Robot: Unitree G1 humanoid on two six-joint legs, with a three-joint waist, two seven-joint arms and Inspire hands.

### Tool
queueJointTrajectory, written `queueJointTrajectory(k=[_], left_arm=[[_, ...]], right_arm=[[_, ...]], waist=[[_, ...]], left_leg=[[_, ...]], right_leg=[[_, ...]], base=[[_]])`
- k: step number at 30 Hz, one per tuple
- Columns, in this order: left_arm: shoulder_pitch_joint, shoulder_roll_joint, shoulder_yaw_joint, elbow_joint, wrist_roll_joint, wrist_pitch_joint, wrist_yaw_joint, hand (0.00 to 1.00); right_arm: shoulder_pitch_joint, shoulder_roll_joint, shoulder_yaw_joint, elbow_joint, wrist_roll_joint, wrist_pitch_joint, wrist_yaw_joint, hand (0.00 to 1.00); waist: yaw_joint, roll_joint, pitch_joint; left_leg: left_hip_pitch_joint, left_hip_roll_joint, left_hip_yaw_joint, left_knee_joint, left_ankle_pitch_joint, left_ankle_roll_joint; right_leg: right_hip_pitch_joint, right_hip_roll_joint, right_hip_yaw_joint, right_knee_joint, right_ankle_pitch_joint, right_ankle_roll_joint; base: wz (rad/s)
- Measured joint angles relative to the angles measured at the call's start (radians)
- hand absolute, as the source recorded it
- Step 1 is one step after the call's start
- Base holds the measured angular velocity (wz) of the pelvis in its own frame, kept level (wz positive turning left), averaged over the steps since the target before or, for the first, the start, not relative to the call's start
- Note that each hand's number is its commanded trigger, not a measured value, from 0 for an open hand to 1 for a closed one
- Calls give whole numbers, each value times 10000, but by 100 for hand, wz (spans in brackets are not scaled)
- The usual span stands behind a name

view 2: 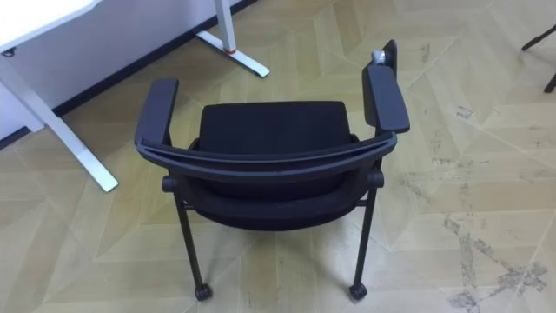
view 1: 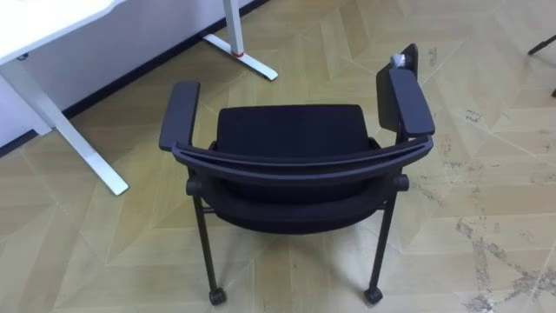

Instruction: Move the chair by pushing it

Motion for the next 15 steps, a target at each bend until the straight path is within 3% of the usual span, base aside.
queueJointTrajectory(k=[15], left_arm=[[0,26,287,7,122,69,-370,0]], right_arm=[[-43,-3,-23,42,-2,144,212,0]], waist=[[6,-55,11]], left_leg=[[12,-39,27,3,-2,3]], right_leg=[[17,11,264,-145,-14,18]], base=[[0]])
